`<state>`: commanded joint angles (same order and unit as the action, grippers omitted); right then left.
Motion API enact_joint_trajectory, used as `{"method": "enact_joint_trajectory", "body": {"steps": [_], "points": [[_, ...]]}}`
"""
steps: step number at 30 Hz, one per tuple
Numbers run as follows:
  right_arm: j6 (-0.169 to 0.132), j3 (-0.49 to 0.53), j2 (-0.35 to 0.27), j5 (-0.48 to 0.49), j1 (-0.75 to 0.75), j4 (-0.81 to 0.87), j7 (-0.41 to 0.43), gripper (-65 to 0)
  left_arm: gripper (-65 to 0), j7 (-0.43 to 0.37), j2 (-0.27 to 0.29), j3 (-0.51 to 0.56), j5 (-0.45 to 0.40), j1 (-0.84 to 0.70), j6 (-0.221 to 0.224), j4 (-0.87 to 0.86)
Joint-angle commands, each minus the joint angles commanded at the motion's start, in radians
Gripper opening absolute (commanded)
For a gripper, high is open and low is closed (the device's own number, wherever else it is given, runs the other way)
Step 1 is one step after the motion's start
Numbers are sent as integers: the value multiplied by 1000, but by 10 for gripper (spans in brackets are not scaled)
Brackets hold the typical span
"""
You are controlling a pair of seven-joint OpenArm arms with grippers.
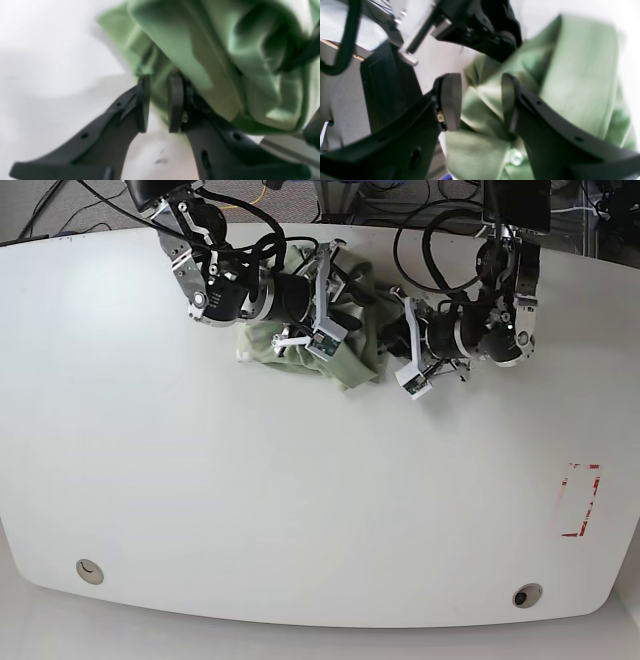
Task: Layout the t-shirt on the table in an organized manner, then fold the t-shirt properly
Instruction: 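Release the shirt with the left gripper and move it away, then press and tuck the folded shirt with the right gripper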
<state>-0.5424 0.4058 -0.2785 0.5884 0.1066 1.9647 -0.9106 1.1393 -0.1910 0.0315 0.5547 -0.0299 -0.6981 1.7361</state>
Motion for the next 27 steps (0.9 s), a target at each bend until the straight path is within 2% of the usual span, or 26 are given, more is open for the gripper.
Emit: {"method": "enact_joint_trajectory", "body": {"steps": [6, 12, 16, 19, 22, 27], "points": [[0, 0, -6, 0, -15, 0, 0, -409, -542, 64, -5, -106, 21, 28, 0, 60], [2, -18, -6, 2, -28, 3, 0, -409, -542, 68, -64, -287, 20, 68, 0, 91], [2, -17, 2, -2, -31, -2, 0, -406, -542, 68, -109, -454, 14, 91, 0, 89], [3, -15, 5, 0, -31, -2, 0, -404, -542, 68, -149, -488, 14, 94, 0, 87], [3, -15, 37, -2, -29, -3, 0, -404, -542, 68, -201, -491, 15, 92, 0, 87], [3, -17, 57, -3, -31, -38, 0, -403, -542, 68, -235, -494, 15, 87, 0, 87]]}}
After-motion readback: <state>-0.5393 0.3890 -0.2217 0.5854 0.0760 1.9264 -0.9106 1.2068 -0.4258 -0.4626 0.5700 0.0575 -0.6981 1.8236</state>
